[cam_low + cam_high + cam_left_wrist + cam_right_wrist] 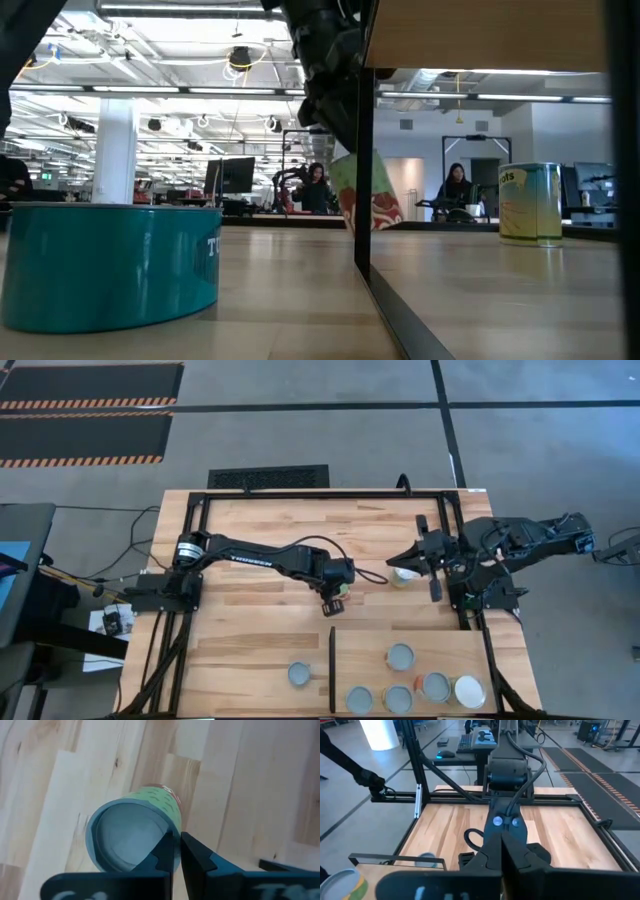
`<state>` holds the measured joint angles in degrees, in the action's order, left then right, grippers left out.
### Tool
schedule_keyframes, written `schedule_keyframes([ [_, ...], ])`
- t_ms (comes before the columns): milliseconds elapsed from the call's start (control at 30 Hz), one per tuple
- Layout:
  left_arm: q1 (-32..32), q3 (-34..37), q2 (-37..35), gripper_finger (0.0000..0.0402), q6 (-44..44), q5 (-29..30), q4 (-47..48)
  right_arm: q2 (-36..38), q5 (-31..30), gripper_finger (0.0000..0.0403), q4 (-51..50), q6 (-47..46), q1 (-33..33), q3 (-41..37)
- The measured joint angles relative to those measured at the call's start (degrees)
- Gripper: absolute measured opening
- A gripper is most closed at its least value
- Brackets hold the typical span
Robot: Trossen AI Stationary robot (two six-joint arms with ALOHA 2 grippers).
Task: Pick and place cans onto a shelf
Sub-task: Put the canned spaghetti sauce on the shelf
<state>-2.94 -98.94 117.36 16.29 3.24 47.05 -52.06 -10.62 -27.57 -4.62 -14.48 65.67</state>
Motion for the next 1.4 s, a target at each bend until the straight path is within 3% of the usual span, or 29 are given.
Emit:
schedule_keyframes([
  [633, 0.15, -0.15, 1.73, 0.0005, -0.22, -1.07, -2.51, -0.07, 0.01, 0.0008, 0.17, 0.17, 0.0, 0.0],
  [1100, 0.37, -1.47, 1.5, 0.0076, -1.33, -0.98, -1.27, 0.03, 0.01, 0.0008, -0.07, 0.76, 0.0, 0.0],
  [1267, 0.76, -1.88, -3.61, 0.0072, -1.75, 2.87, -2.09, 1.22, 0.01, 0.0009, -0.91, 0.7, 0.0, -0.04],
  [1400, -0.29, 3.48, -9.85, 0.005, -2.79, 5.03, -8.77, 1.92, -0.66, 0.001, -3.37, 0.55, 0.0, -0.04],
])
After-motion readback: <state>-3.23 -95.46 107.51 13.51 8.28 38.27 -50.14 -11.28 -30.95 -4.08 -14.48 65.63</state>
